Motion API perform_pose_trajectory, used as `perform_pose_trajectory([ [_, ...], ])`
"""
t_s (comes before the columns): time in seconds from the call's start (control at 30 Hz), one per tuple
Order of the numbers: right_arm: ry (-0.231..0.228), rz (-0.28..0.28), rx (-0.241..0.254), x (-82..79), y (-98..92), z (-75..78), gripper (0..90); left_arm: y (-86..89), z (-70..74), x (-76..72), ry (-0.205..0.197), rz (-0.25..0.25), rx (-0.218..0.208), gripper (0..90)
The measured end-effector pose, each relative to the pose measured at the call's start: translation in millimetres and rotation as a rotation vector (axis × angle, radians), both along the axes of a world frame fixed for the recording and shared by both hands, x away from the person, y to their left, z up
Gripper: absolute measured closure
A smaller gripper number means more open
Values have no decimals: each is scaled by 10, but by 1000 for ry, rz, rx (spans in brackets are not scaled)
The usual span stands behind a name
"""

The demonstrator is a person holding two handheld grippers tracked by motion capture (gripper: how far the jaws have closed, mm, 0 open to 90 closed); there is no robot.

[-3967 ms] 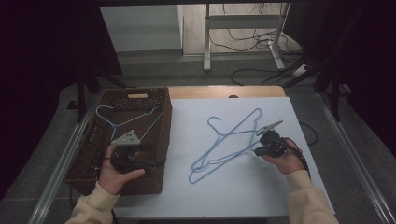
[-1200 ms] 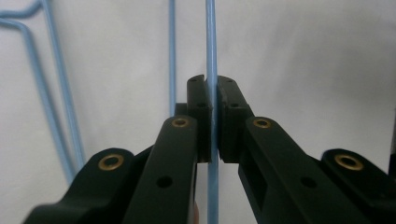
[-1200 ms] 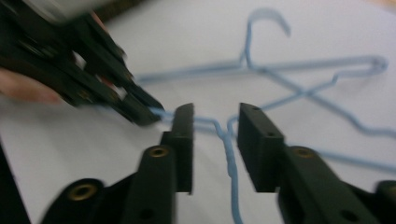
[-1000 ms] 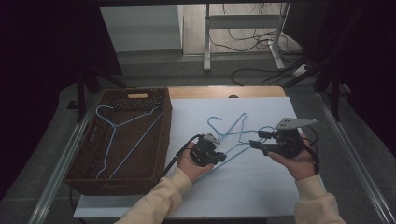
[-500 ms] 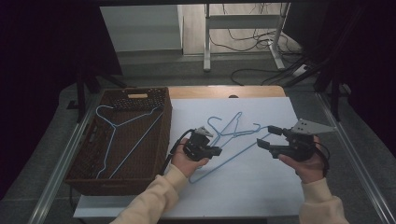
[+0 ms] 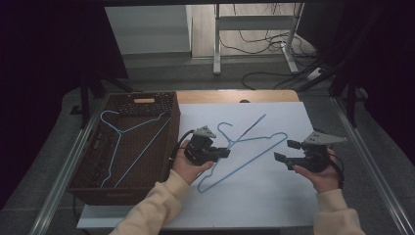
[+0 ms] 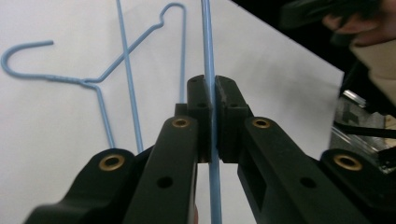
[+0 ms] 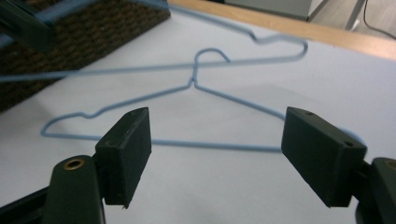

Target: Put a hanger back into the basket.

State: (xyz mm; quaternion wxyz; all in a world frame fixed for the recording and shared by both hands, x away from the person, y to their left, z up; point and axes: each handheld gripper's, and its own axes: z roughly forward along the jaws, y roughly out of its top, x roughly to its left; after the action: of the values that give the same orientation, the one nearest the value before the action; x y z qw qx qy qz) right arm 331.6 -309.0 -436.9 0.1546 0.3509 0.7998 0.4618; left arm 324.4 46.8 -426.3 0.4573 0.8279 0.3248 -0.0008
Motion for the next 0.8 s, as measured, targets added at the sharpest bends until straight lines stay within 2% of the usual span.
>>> perform_pose_trajectory([
  [0.07, 19, -3, -5, 15, -5, -45, 240, 26, 59, -31, -4, -14, -13, 863],
  [0.2, 29, -12, -10, 22, -9, -75, 231, 79, 197, -101, -26, -36, -34, 863],
  [0.33, 28, -18, -14, 27, -14, -85, 225, 150, 341, -169, -49, -46, -43, 863],
  [0.4, 27, -19, -14, 31, -16, -95, 222, 206, 394, -177, -44, -50, -63, 863],
  [0.57, 40, -21, -19, 39, -3, -120, 215, 325, 453, -173, -42, -43, -88, 863],
  [0.8, 52, -20, -24, 52, -16, -140, 204, 524, 555, -211, -64, -24, -106, 863],
])
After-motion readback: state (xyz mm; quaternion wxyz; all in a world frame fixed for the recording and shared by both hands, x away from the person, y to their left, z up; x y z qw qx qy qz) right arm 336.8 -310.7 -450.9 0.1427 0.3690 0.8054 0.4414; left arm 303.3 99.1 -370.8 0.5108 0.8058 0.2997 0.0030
